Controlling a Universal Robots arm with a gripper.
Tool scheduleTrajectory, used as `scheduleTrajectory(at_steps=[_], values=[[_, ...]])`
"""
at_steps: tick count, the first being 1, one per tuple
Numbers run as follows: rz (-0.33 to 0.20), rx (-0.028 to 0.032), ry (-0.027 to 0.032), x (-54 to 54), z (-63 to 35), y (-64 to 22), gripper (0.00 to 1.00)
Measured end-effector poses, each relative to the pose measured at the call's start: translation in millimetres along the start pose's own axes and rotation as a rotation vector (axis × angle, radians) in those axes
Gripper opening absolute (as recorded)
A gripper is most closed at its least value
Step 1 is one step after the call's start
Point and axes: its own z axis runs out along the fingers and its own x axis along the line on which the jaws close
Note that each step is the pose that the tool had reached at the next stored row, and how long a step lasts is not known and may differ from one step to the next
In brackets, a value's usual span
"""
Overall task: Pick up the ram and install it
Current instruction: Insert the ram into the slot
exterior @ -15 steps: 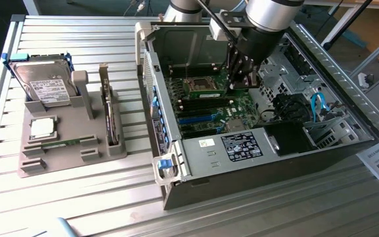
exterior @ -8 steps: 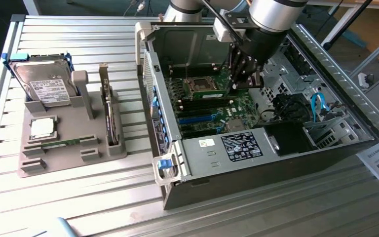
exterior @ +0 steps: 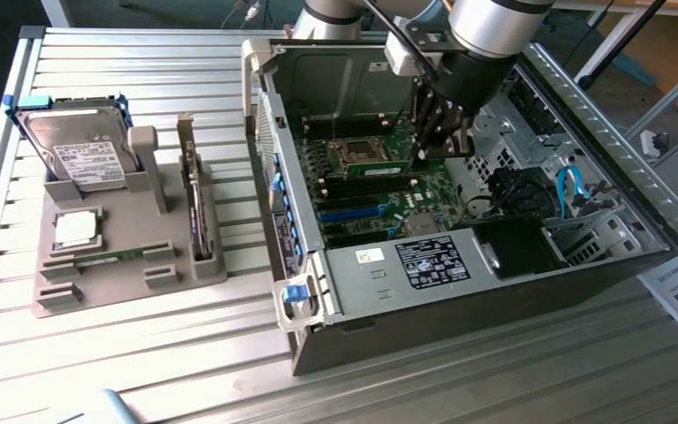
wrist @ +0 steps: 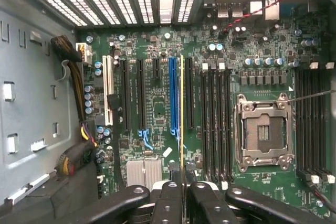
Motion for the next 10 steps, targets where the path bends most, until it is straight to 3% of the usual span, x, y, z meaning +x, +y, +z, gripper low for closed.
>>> scheduleTrajectory(at_steps=[7, 10], values=[[0.0, -0.0001, -0.0015, -2.5, 4.7, -3.0, 0.12], [0.0, -0.0001, -0.0014, -12.5, 6.6, -3.6, 0.12]])
